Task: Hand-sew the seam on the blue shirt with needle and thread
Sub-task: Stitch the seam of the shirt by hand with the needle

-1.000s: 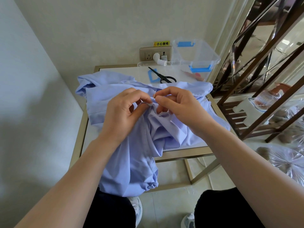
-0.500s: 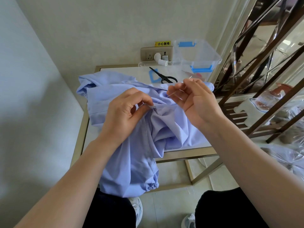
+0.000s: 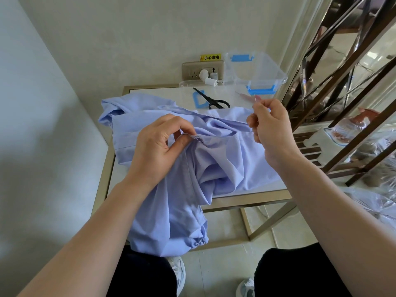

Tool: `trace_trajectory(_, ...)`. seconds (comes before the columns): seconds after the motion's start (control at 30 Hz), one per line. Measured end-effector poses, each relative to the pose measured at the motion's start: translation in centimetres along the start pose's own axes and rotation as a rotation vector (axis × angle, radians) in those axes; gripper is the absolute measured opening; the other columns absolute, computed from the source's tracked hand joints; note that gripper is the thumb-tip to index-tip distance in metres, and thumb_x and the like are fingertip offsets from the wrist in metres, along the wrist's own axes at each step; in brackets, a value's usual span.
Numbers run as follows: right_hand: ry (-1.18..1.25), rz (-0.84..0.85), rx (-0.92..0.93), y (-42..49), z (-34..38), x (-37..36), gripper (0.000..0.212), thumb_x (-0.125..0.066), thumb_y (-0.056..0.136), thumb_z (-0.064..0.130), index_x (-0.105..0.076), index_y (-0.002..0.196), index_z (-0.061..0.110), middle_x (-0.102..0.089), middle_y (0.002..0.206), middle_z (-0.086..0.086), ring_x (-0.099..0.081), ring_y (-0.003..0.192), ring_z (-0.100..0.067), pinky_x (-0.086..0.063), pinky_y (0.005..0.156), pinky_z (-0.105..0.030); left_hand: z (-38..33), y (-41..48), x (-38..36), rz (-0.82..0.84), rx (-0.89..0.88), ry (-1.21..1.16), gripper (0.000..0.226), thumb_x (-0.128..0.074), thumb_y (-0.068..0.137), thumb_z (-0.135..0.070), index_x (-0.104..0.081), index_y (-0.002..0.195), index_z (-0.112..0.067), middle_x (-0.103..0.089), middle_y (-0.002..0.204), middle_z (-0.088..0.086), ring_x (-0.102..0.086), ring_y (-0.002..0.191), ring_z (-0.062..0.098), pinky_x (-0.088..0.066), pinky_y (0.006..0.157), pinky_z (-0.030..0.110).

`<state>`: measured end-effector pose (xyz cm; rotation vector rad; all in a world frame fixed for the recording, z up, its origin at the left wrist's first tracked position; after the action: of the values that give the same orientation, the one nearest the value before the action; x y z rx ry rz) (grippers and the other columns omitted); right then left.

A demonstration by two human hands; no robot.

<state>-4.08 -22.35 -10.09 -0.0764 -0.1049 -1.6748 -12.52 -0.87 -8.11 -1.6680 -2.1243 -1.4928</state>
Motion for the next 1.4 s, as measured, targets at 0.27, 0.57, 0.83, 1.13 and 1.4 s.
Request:
trace_trajectory(0.27,-0.287,0.558,0.087,-4.2,1.2,-5.7,0.046,-0.077,0.073,0.051,-0.066,0.104,0.019,-0.030,0.058,0.002,-0.026,0.053,-0.010,-0.022,0.050,-0.021,0.3,0.0,0.3,-0.037,0.110,-0.091,0.009,-0.068,0.088,-0.010,-0.065,0.086,-0.017,-0.063,0.085,-0.007,-0.055,0.076,0.004,-0.036,0.056,0.014)
trace_trajectory(0.57,-0.367,0.482,0.069,-4.7,-1.0,-7.3,0.043,-0.078,0.079,0.020,-0.042,0.060,0.007,-0.024,0.059,-0.003,-0.023,0.058,-0.014,-0.020,0.049,-0.024,1.2,-1.1,0.2,0.001,0.262,-0.265,0.009,-0.070,0.086,-0.020,-0.063,0.092,-0.022,-0.064,0.087,-0.013,-0.061,0.078,0.008,-0.056,0.056,0.037)
trace_trajectory(0.83,-0.051,0.297,-0.033,-4.0,-0.5,-6.2,0.022,-0.067,0.090,0.017,-0.057,0.074,0.005,-0.041,0.068,-0.009,-0.038,0.062,-0.016,-0.037,0.052,-0.023,1.0,-3.3,0.5,0.397,0.429,0.330,0.057,-0.077,0.062,-0.069,-0.050,0.084,-0.024,-0.055,0.074,-0.012,-0.050,0.065,0.000,-0.034,0.054,0.015)
trace_trajectory(1.13,0.010,0.322,-0.022,-5.0,-0.2,-5.6,0.029,-0.065,0.091,0.019,-0.058,0.082,-0.007,-0.049,0.069,-0.010,-0.046,0.065,-0.018,-0.043,0.055,-0.024,2.1,-8.4,0.0,0.977,0.708,0.683,0.034,-0.044,0.096,-0.037,-0.052,0.070,-0.017,-0.061,0.051,-0.002,-0.052,0.044,0.015,-0.041,0.055,0.023)
trace_trajectory(1.4,0.002,0.366,0.021,-5.3,1.5,-4.4,0.022,-0.065,0.092,0.014,-0.058,0.085,-0.005,-0.051,0.067,-0.009,-0.048,0.061,-0.015,-0.041,0.055,-0.022,2.2,-4.3,1.8,0.325,0.894,-0.274,0.032,-0.045,0.095,-0.002,-0.065,0.116,-0.016,-0.073,0.088,0.012,-0.072,0.077,0.024,-0.061,0.066,0.036)
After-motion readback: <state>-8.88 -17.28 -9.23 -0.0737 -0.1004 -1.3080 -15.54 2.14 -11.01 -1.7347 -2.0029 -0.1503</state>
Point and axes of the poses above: each hand's wrist, its own y-axis towards the middle knuckle, its own x-axis out of the back of the hand, z = x × y, the point moved 8 cm from there along y, towards the middle knuckle
